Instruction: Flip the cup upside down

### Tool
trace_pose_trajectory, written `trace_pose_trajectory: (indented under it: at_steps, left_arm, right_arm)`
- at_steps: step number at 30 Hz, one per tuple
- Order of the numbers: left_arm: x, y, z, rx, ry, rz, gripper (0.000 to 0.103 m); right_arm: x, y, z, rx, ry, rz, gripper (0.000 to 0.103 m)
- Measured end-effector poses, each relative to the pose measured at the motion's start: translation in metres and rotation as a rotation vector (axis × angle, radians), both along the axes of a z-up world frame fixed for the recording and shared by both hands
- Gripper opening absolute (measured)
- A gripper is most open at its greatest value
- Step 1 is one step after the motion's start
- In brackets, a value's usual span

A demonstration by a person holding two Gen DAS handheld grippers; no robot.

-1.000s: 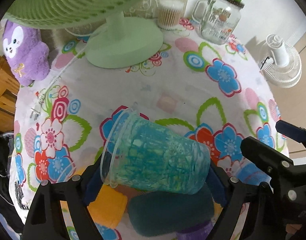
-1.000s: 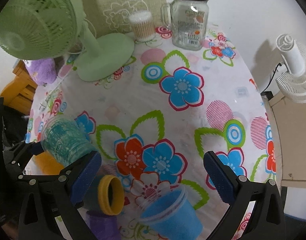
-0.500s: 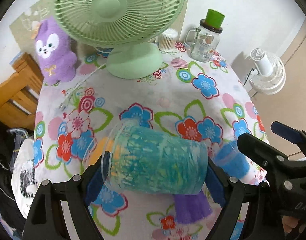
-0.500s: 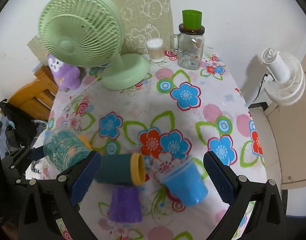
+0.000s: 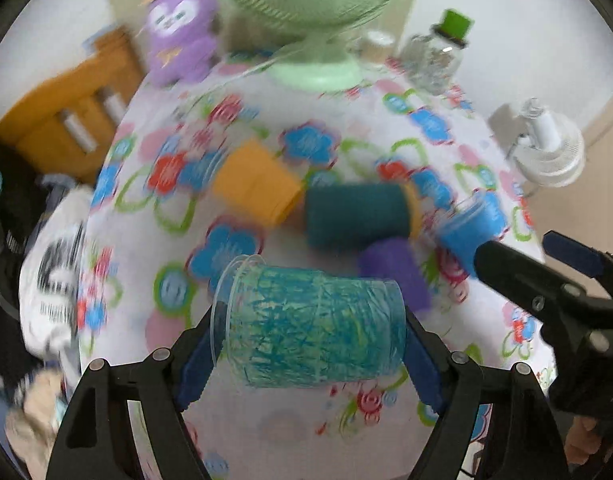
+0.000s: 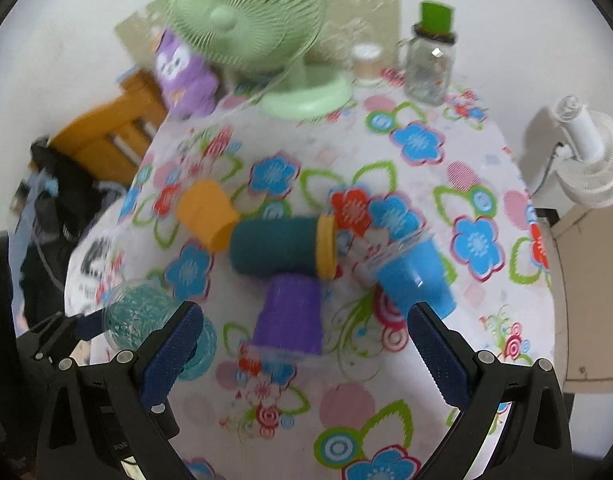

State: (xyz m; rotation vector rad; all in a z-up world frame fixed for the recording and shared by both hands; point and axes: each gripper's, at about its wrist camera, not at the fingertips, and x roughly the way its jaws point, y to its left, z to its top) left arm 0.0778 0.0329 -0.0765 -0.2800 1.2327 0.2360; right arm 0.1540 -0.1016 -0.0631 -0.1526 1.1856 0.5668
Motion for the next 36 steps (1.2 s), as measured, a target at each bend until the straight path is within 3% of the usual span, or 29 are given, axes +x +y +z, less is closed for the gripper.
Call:
trace_pose_trajectory:
  at_steps: [10, 17, 26, 36]
  left_arm:
    - [-0.054, -0.012, -0.052, -0.075, 0.082, 0.283, 0.083]
    - [-0.057, -0.025, -0.073, -0.109, 0.076, 0.395, 0.082]
    - [-0.050, -0.043, -0.065, -0.058, 0.088, 0.356, 0.097]
    - [-0.051, -0.042, -0.013, 0.058, 0.052, 0.229, 0.099]
  right_arm:
    - [-0.014, 0.001, -0.043, -0.062, 0.079, 0.173, 0.103]
    - [-0.010, -0.009, -0.062, -0.093, 0.104, 0.222, 0.103]
    - [-0.006, -0.021, -0.061, -0.075, 0.120, 0.214, 0.103]
    - [-0.023, -0.038, -0.028, 0.044, 0.145, 0.105, 0.103]
